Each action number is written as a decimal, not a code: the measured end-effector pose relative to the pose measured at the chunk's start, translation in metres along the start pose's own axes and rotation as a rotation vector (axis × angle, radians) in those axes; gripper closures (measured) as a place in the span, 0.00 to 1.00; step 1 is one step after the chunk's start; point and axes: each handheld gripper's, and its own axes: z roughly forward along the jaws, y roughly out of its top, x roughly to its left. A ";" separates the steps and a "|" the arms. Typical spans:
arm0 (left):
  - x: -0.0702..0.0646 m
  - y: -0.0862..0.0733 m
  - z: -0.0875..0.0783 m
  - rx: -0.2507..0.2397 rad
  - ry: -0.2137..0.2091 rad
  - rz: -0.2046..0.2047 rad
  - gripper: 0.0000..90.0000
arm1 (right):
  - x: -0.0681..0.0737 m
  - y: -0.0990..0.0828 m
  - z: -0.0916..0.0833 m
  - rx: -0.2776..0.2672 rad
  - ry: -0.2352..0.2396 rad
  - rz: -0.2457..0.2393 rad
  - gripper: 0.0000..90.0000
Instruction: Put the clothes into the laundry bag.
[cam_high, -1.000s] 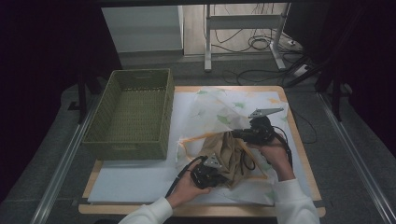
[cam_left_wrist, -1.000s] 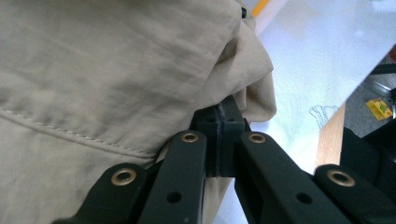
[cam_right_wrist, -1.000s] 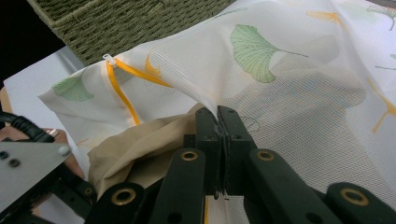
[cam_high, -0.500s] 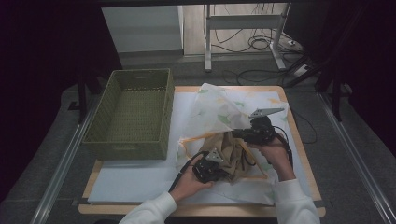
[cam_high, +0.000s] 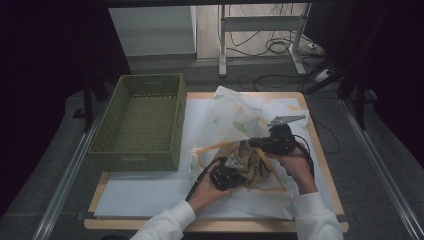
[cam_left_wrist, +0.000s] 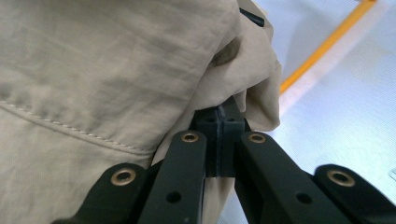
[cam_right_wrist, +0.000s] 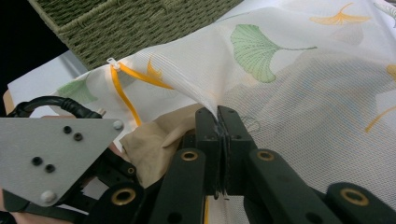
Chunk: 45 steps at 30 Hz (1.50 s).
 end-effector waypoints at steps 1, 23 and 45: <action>0.001 0.000 0.000 0.001 0.003 0.004 1.00 | 0.000 0.000 0.000 0.000 0.001 0.000 0.96; 0.014 0.017 0.014 -0.017 0.115 -0.029 1.00 | -0.002 0.000 -0.003 -0.002 0.008 0.007 0.96; 0.023 0.023 0.019 -0.043 0.160 -0.045 1.00 | -0.002 0.000 -0.004 -0.003 0.011 0.007 0.96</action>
